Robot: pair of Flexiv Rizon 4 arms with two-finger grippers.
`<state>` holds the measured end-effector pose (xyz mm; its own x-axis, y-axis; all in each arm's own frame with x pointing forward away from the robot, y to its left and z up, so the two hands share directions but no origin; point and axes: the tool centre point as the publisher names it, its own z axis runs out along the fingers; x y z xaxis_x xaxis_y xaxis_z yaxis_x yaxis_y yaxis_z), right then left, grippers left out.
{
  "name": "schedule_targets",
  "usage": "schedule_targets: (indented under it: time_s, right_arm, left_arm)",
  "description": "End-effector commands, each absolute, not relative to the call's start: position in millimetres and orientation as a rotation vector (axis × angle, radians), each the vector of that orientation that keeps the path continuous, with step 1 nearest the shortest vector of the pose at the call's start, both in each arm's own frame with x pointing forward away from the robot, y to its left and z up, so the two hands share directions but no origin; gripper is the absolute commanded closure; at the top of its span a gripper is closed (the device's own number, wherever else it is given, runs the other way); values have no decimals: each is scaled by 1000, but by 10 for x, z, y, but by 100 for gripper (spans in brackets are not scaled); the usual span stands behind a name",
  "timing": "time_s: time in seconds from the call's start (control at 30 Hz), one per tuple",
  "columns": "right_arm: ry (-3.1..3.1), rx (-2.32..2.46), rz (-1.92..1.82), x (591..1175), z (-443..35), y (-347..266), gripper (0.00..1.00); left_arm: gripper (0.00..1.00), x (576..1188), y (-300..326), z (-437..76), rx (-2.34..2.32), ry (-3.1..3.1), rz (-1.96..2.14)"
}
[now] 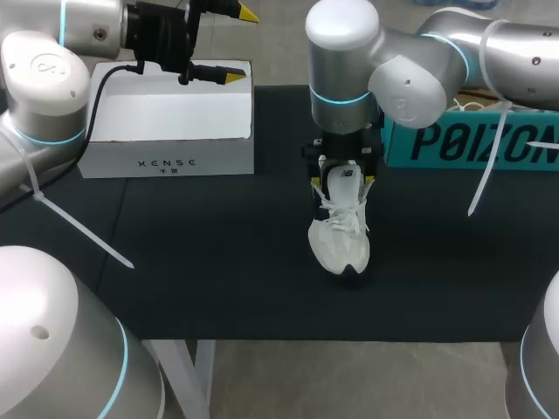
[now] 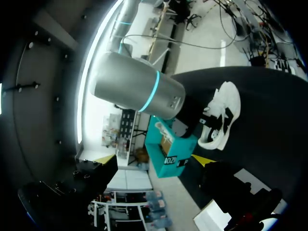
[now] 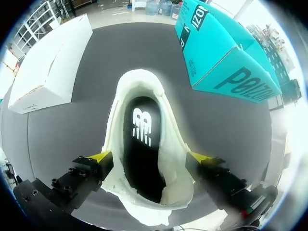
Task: Take the shoe out of the shoebox, open the shoe tongue, remove and reinsert the insole, then place the shoe into the shoebox
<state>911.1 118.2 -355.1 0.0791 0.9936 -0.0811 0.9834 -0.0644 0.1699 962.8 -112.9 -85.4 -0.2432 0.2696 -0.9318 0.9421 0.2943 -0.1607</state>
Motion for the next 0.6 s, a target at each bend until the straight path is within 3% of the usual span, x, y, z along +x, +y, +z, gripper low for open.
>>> schedule_targets:
  time_s: [0.03,0.6]
  right_arm:
    - [1994,2169,102,9002,-3502,1153,0]
    - [1976,2187,107,8870,-3526,1208,0]
  left_arm:
    - [0,9627,-1124,-850,1113,1709,-985]
    - [0,9627,-1124,-850,1113,1709,-985]
